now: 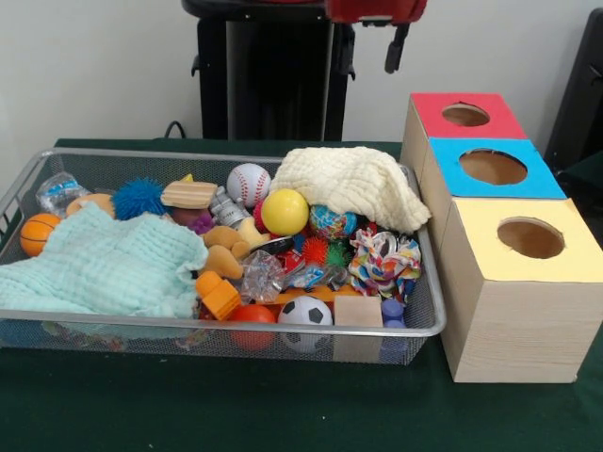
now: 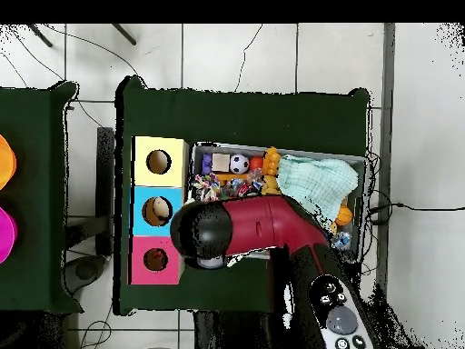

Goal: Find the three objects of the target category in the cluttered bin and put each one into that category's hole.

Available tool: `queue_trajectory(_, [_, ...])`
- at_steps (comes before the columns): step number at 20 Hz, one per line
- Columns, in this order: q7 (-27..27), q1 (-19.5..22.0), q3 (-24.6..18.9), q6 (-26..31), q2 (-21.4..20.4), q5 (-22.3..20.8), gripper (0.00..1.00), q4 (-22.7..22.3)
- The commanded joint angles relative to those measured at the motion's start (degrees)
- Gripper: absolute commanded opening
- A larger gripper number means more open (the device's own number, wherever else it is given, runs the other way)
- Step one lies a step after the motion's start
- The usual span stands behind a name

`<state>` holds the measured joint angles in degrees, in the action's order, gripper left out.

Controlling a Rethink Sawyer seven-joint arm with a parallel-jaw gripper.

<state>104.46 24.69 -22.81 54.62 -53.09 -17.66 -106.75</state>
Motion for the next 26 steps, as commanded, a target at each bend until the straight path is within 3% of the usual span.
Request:
queue_trajectory(1, [-3.8,3.6,0.7,-6.6,6.8,-7.0,1.00,5.5])
queue_trajectory(14, [-12.3,9.2,-3.0,-6.8,14.1,-14.7,1.00,14.0])
queue_trajectory(26, [-14.0,13.5,-5.0,-10.7,20.3,-20.8,1.00,17.6])
